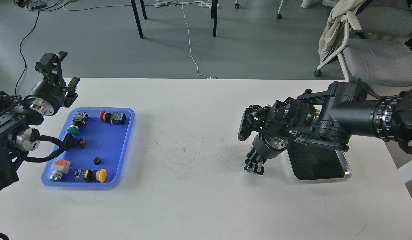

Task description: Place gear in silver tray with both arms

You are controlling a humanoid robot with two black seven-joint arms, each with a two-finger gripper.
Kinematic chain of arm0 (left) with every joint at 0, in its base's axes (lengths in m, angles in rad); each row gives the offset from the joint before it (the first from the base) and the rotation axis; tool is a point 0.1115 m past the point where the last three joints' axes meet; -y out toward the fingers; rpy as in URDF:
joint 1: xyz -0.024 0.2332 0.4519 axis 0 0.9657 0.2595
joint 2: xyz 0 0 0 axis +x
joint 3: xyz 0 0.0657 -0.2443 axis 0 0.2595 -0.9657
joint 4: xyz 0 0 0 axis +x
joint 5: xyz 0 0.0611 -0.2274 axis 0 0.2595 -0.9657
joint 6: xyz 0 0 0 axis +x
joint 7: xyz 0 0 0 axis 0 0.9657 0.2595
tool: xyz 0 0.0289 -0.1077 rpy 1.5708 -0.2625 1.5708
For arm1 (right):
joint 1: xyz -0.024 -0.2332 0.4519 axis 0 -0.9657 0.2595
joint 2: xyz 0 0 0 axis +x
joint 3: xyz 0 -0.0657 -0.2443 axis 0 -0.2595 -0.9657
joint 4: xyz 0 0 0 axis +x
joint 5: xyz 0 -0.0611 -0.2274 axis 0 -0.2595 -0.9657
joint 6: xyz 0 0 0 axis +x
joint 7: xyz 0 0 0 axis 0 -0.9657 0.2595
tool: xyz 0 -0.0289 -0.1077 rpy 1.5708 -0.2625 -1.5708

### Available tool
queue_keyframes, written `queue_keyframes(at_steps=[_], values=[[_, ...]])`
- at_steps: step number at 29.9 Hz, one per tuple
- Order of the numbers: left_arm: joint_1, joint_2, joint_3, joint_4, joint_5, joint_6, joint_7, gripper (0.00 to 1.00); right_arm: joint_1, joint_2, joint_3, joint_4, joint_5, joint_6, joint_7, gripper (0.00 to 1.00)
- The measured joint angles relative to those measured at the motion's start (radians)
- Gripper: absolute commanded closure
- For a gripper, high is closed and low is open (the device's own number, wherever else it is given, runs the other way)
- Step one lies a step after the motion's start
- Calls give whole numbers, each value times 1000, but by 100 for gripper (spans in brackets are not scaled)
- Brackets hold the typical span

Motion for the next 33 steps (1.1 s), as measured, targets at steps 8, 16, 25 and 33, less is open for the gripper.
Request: queue_keyframes(at_steps=[8, 16, 25, 33], values=[[0, 0, 0, 0, 0, 0, 0, 2, 2, 1, 1, -2, 0, 0, 0, 67], [0, 3, 0, 0, 0, 0, 0, 2, 4, 1, 1, -5, 0, 3, 0, 75], [12, 3, 0, 0, 0, 0, 0, 2, 4, 1, 1, -5, 0, 11, 0, 87], [30, 6, 1, 1, 0, -3, 0, 2, 6, -6, -1, -6, -1, 27, 0, 93]])
